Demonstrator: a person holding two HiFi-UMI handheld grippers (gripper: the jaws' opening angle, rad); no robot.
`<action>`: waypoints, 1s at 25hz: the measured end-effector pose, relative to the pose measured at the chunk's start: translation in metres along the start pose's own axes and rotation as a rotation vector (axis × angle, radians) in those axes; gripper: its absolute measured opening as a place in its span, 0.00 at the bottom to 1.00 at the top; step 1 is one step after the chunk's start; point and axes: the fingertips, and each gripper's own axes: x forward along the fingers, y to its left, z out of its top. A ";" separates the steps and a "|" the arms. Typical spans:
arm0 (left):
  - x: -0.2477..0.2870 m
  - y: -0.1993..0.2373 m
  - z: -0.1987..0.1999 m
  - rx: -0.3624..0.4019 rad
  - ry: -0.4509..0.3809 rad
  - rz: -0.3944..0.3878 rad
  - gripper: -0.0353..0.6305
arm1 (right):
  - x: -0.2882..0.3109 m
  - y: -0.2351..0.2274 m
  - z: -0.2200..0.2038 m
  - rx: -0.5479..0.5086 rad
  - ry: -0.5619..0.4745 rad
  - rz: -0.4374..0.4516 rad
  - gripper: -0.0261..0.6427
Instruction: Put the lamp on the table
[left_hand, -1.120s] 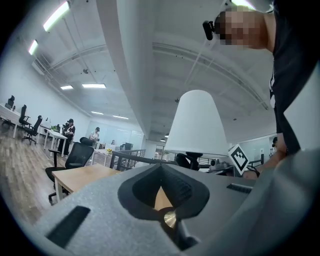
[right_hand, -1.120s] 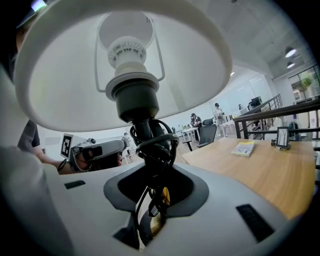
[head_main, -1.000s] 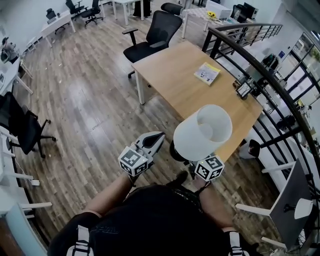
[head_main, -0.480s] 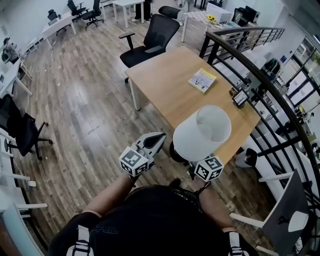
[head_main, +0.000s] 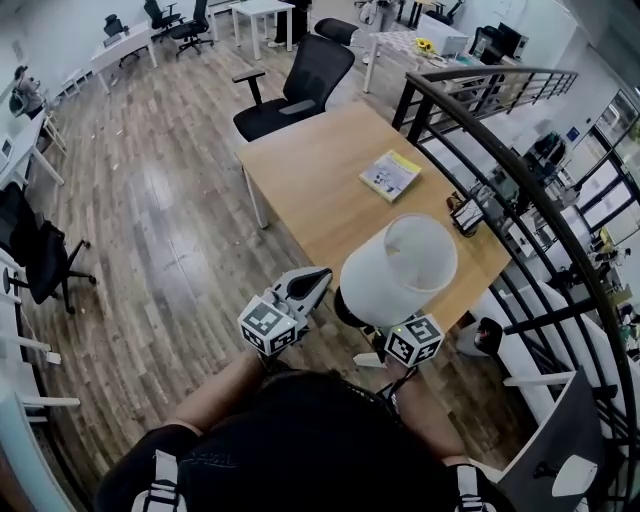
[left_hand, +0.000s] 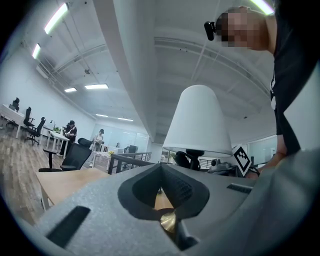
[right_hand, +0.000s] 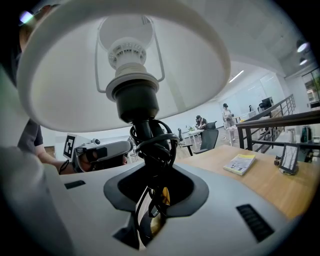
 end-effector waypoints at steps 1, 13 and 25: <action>0.005 0.000 -0.002 -0.009 0.005 0.004 0.07 | 0.000 -0.006 0.000 0.003 0.002 0.002 0.19; 0.053 0.020 -0.008 -0.021 0.028 -0.027 0.07 | 0.011 -0.059 0.004 0.048 -0.006 -0.036 0.19; 0.093 0.086 0.010 -0.033 0.040 -0.137 0.07 | 0.061 -0.091 0.026 0.073 -0.038 -0.149 0.19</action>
